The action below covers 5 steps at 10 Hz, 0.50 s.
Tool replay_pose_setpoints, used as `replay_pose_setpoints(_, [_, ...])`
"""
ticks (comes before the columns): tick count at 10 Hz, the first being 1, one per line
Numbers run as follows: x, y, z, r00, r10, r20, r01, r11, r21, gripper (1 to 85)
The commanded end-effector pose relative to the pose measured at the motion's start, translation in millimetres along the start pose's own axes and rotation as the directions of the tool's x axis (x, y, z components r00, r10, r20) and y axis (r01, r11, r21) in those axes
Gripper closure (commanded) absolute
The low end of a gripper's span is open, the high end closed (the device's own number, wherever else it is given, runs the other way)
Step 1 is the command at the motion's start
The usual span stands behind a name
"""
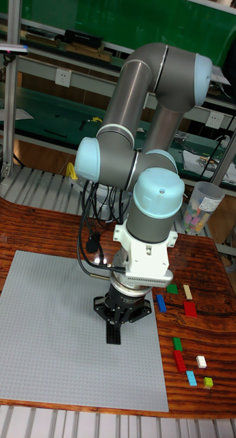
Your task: Build with small Lego blocks
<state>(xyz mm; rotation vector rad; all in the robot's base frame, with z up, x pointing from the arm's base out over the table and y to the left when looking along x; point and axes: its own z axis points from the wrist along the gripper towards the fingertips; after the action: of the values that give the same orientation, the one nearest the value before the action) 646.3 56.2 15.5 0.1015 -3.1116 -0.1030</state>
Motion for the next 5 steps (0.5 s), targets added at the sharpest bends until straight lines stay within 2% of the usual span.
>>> replay_pose_setpoints(1, [-7.5,3.8,3.4,1.0,0.007,0.009,-0.006,1.0,-0.016,84.7])
replay_pose_setpoints(5, [-7.4,-3.1,15.7,1.0,-0.013,0.026,0.014,1.0,-0.023,84.7])
